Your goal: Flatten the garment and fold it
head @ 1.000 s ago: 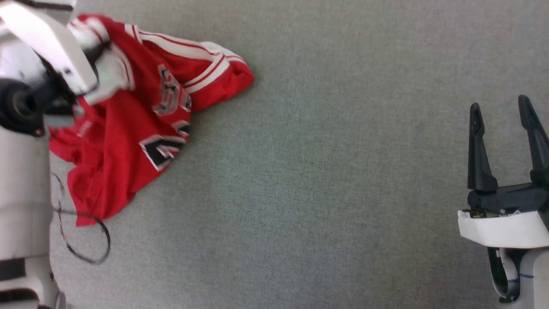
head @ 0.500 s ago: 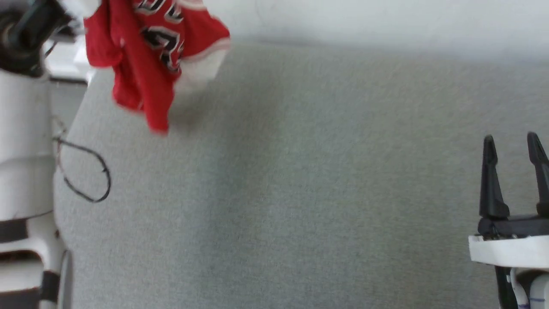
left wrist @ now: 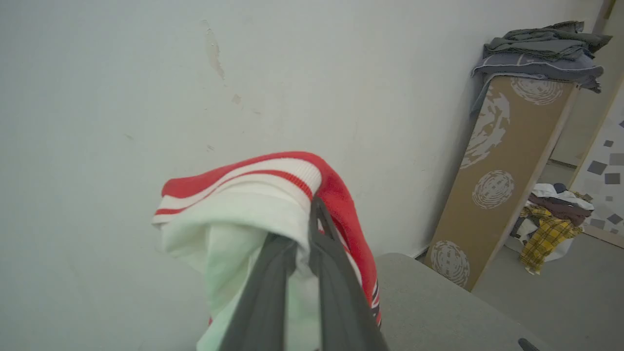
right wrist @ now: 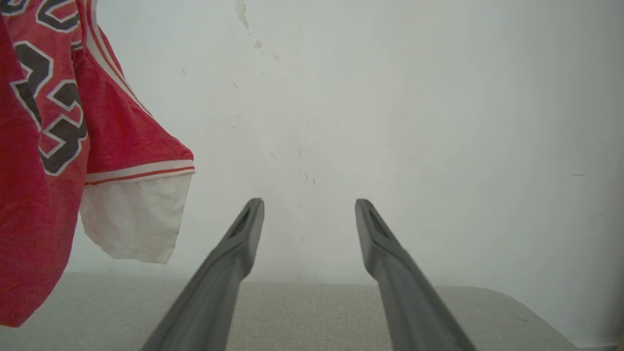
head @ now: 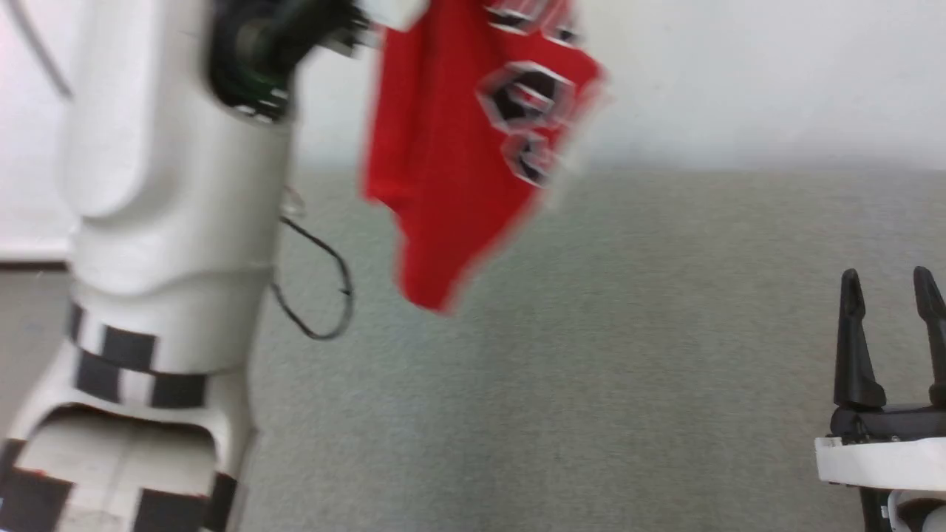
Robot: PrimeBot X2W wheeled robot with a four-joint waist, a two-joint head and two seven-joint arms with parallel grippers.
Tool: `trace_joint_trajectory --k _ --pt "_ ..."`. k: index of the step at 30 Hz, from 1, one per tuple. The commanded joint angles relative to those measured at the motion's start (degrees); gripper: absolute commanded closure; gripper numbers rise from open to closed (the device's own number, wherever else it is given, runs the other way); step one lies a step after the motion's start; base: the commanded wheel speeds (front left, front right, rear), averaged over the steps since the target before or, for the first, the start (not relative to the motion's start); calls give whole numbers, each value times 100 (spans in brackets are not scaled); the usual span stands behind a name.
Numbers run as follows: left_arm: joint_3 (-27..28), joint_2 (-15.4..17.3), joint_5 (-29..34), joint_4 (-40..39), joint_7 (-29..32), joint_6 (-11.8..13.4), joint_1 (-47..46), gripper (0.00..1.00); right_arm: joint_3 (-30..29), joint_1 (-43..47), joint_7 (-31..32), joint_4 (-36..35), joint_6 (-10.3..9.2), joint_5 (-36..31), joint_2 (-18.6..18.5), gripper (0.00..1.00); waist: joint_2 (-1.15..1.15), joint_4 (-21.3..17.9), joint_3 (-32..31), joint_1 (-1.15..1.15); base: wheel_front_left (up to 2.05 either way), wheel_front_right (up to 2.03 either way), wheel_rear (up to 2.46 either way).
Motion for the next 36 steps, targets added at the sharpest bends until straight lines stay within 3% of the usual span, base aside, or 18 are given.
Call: trace_joint_trajectory --k 1,8,14,22,28,32,33,34,35,36 --pt "-101 -107 -43 -78 -7 53 154 100 -27 62 -27 -41 -5 25 13 0 0 -388 -239 1 0 0 0" --pt "-835 -355 -396 -408 -136 155 753 100 -143 103 -27 -77 -5 56 13 0 0 -684 -176 1 0 0 0" --pt "-1965 -375 -442 -437 -698 365 1481 100 -187 60 -27 -82 -5 110 14 0 0 -911 -82 1 0 0 0" --pt "-2956 -369 19 828 -1154 615 2661 100 -178 -36 -27 -97 -5 176 14 0 0 -1139 151 1 0 0 0" --pt "-3153 -372 -16 2140 -1055 910 3150 100 -143 -187 -27 -109 -5 201 14 0 0 -1279 416 1 0 0 0" --pt "-3141 -375 -151 2546 -1184 986 3104 100 -145 -279 -27 -118 -5 199 14 0 0 -1299 540 1 0 0 0" --pt "-3126 -375 -238 2550 -1244 992 3070 94 -173 -286 -27 -117 -5 186 14 0 0 -1271 552 1 0 0 0" --pt "-3153 -375 -280 2541 -1302 981 3016 42 -200 -288 -27 -111 -5 172 14 0 0 -1240 559 1 0 0 0" --pt "-3164 -376 -338 2528 -1363 976 2965 0 -223 -285 -27 -101 -5 159 14 0 0 -1201 560 1 0 0 0" --pt "-3167 -376 -413 2507 -1418 976 2920 0 -240 -282 -27 -87 -5 149 14 0 0 -1159 553 1 0 0 0"
